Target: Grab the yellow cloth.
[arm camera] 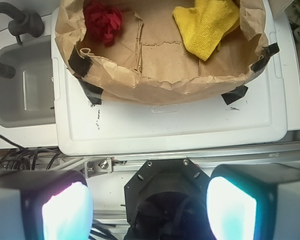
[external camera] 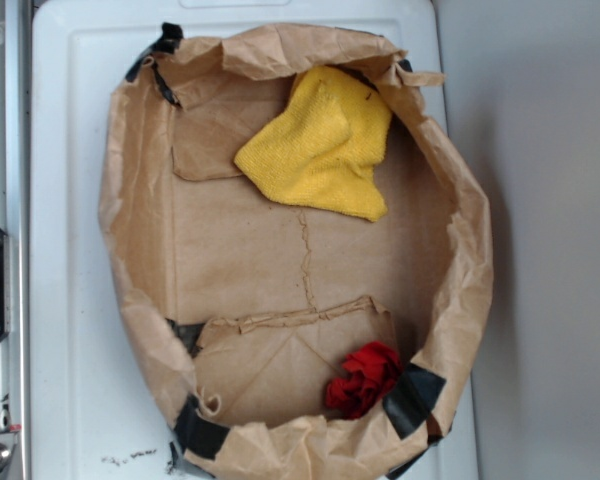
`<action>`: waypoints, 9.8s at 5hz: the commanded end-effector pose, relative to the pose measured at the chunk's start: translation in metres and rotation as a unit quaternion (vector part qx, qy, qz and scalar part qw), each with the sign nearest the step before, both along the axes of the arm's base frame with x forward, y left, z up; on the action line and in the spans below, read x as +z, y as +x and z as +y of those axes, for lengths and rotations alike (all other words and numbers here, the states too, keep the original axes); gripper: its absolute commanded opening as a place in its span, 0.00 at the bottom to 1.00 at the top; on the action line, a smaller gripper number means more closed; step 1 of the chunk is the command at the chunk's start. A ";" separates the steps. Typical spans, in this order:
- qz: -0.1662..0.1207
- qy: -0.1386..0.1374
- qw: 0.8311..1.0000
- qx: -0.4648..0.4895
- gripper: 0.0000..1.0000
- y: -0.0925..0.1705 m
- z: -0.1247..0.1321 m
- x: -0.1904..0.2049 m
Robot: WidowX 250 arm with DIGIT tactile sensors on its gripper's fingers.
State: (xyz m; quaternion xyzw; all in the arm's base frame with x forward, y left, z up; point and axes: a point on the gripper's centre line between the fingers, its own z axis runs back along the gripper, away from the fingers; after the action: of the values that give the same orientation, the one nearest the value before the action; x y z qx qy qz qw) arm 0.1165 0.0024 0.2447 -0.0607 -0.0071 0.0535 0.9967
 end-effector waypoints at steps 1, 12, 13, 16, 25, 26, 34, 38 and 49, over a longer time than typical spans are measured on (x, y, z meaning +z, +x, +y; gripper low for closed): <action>-0.009 0.002 1.000 0.011 1.00 0.001 0.003 0.004; -0.041 0.062 0.996 0.049 1.00 0.029 -0.037 -0.046; -0.040 0.057 0.996 0.056 1.00 0.055 -0.029 -0.052; -0.038 0.066 0.995 0.063 1.00 0.073 -0.022 -0.054; -0.054 0.036 0.989 0.133 1.00 0.144 0.012 -0.091; -0.095 0.051 0.987 0.117 1.00 0.156 0.002 -0.121; -0.162 0.070 0.964 0.200 1.00 0.171 0.036 -0.151; -0.180 0.151 0.930 0.281 1.00 0.227 0.064 -0.203; -0.134 0.157 0.949 0.240 1.00 0.167 0.059 -0.165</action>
State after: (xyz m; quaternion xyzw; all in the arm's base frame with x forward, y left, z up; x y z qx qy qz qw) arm 0.2832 0.0497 0.0628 0.0982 -0.1412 0.2727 0.9466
